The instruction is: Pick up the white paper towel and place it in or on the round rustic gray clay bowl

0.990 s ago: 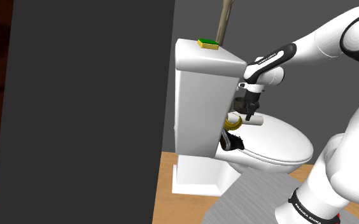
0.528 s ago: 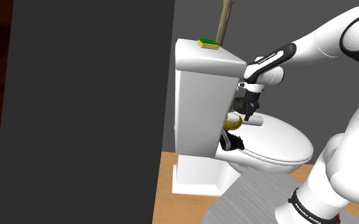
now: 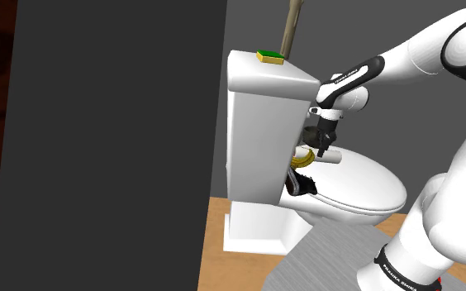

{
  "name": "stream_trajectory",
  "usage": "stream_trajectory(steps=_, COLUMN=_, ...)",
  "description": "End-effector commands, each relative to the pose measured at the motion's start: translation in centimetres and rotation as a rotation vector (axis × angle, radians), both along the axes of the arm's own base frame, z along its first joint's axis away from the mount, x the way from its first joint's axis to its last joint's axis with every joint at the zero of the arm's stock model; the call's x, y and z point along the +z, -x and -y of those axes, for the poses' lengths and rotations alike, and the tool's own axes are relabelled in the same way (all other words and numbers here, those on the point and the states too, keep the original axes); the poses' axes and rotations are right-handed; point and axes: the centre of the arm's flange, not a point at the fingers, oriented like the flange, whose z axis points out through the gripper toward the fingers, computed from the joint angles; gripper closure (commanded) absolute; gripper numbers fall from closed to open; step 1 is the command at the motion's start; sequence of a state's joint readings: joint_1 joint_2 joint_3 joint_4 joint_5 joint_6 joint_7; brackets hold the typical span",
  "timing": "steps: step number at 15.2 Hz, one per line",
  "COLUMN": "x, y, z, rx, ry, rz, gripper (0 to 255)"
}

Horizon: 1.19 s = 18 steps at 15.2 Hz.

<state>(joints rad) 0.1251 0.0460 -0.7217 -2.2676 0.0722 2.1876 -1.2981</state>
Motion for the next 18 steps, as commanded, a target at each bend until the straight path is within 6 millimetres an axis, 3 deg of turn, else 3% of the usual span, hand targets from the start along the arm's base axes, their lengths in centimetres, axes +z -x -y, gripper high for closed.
stream_trajectory(steps=1, x=0.3, y=0.3, z=0.1, rx=-0.004, ry=0.001, rz=-0.004, gripper=255)
stream_trajectory(steps=18, x=9.3, y=0.2, z=0.1, rx=-0.004, ry=0.001, rz=-0.004, gripper=255)
